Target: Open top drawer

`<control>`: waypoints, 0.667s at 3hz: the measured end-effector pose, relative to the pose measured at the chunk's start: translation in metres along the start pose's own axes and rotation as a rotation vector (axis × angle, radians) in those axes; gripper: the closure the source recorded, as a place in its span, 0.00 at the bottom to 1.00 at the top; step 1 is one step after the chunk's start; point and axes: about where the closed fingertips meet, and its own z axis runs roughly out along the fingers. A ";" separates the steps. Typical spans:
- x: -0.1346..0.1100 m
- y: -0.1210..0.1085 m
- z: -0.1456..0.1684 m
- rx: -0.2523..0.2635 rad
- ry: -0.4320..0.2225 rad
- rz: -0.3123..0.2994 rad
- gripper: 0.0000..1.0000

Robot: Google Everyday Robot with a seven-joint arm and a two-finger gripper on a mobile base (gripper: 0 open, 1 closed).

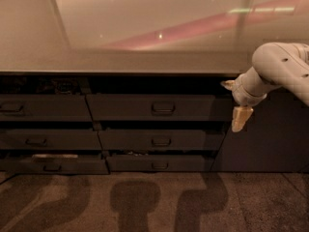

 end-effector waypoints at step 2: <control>0.002 -0.004 0.007 -0.015 0.011 0.011 0.00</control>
Offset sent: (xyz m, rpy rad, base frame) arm 0.0117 -0.0067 -0.0068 -0.0200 0.0263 -0.0344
